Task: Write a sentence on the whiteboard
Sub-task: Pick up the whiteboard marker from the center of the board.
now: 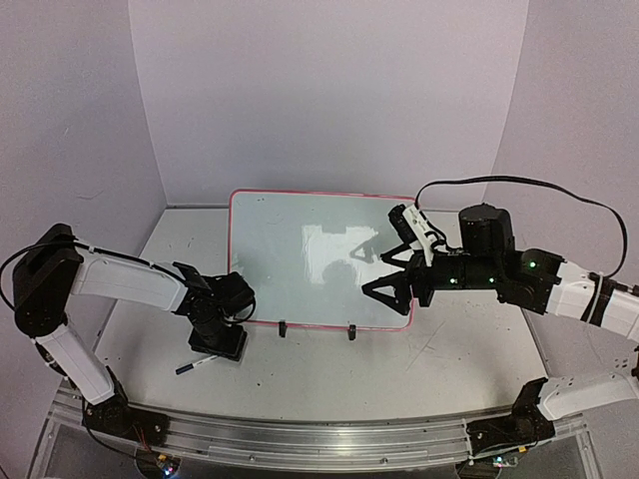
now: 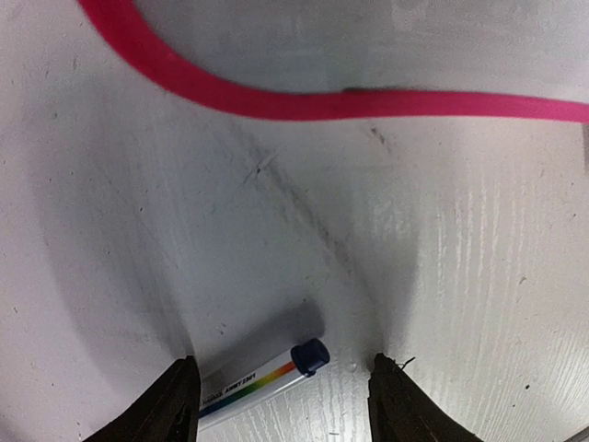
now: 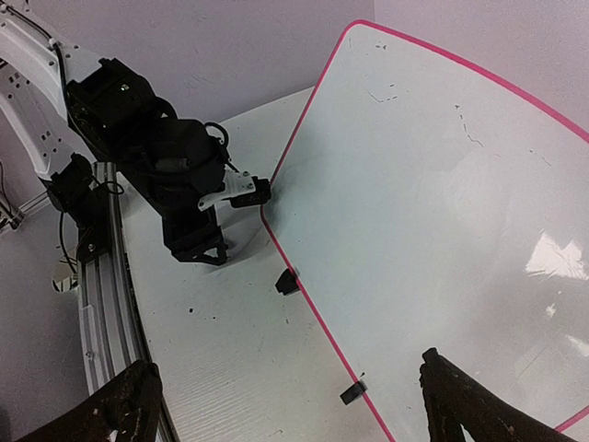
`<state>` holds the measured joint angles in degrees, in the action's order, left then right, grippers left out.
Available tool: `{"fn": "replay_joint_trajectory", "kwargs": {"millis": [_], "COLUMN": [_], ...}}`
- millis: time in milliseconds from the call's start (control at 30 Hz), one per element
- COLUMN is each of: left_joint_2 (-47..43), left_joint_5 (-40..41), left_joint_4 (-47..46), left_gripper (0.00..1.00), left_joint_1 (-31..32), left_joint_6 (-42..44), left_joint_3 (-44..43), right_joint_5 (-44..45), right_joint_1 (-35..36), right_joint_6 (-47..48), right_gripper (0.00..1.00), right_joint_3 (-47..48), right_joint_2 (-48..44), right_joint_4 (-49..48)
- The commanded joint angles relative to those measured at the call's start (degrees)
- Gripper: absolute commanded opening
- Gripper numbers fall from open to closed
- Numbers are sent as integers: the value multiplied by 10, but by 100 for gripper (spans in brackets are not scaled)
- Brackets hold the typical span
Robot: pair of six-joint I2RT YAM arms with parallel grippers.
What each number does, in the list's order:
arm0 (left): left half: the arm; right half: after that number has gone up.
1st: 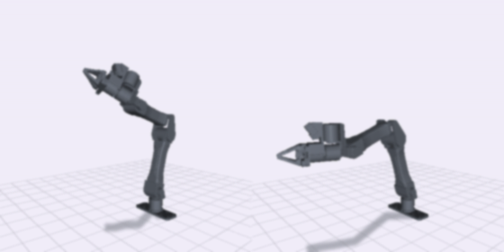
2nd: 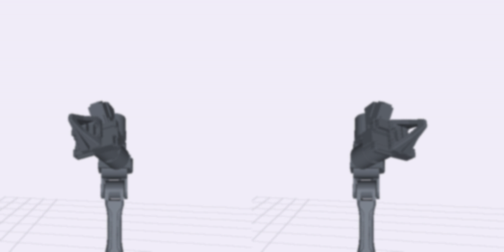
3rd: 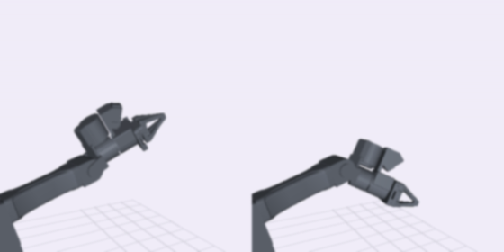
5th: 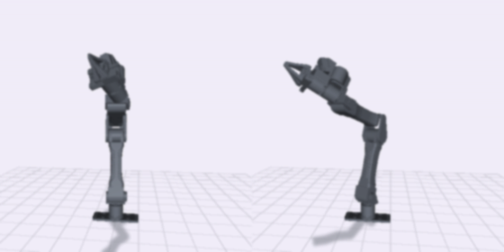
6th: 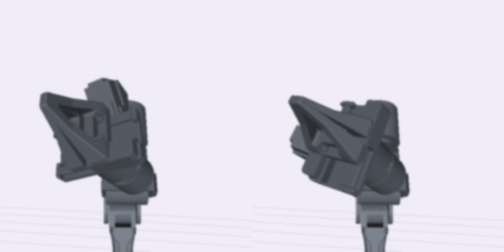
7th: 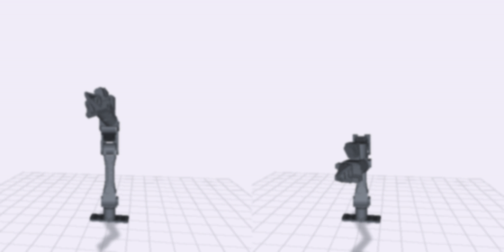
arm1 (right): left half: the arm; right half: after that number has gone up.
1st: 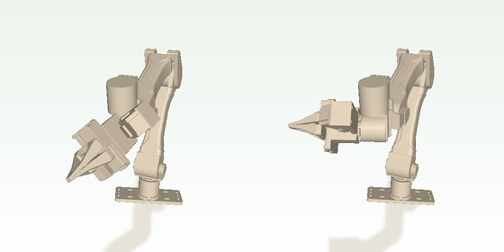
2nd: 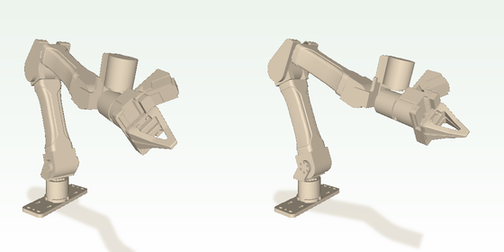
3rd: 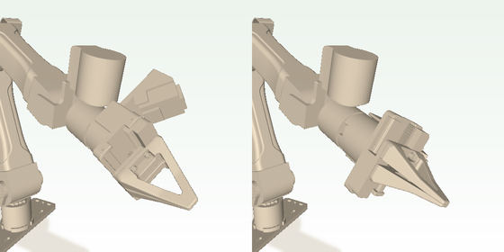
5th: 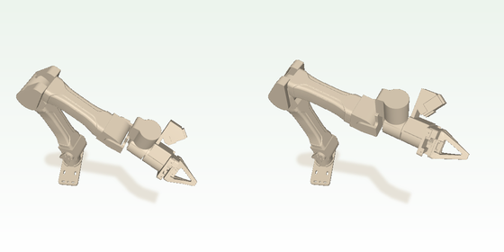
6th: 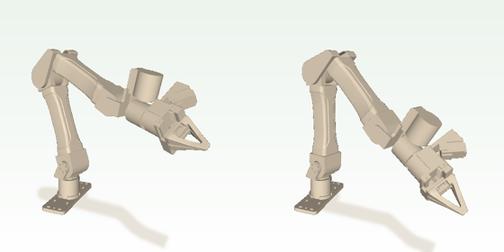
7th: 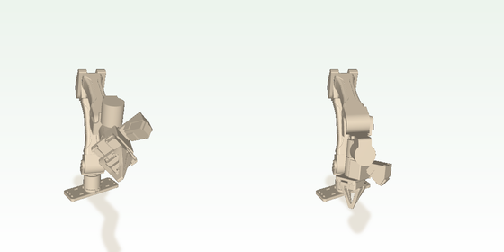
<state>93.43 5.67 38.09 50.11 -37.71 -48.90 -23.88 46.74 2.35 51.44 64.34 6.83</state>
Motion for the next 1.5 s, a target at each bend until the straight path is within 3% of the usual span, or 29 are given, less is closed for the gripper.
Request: {"fn": "replay_joint_trajectory", "kwargs": {"millis": [0, 700, 900, 1000, 1067, 1333, 1467], "left_joint_2": [14, 78, 59, 49, 37, 13, 22], "left_joint_5": [10, 39, 19, 6, -4, -43, -19], "left_joint_4": [95, 39, 41, 50, 65, 89, 95], "left_gripper": [60, 17, 19, 38, 43, 38, 35], "left_joint_1": [2, 13, 17, 21, 28, 70, 78], "left_joint_6": [-22, -27, -41, -52, -67, -108, -108], "left_joint_3": [28, 11, 26, 29, 30, 63, 61], "right_joint_5": [-11, 2, -1, -3, -4, -1, 4], "right_joint_1": [-3, -4, -4, -3, -3, -3, -3], "right_joint_6": [0, -18, -19, -19, -19, -15, -17], "right_gripper": [98, 98, 98, 98, 98, 98, 98], "right_joint_3": [-8, -16, -14, -11, -9, -7, -10], "right_joint_2": [-3, -17, -19, -14, -13, -11, -10], "right_joint_4": [-25, -31, -31, -33, -33, -35, -37]}}
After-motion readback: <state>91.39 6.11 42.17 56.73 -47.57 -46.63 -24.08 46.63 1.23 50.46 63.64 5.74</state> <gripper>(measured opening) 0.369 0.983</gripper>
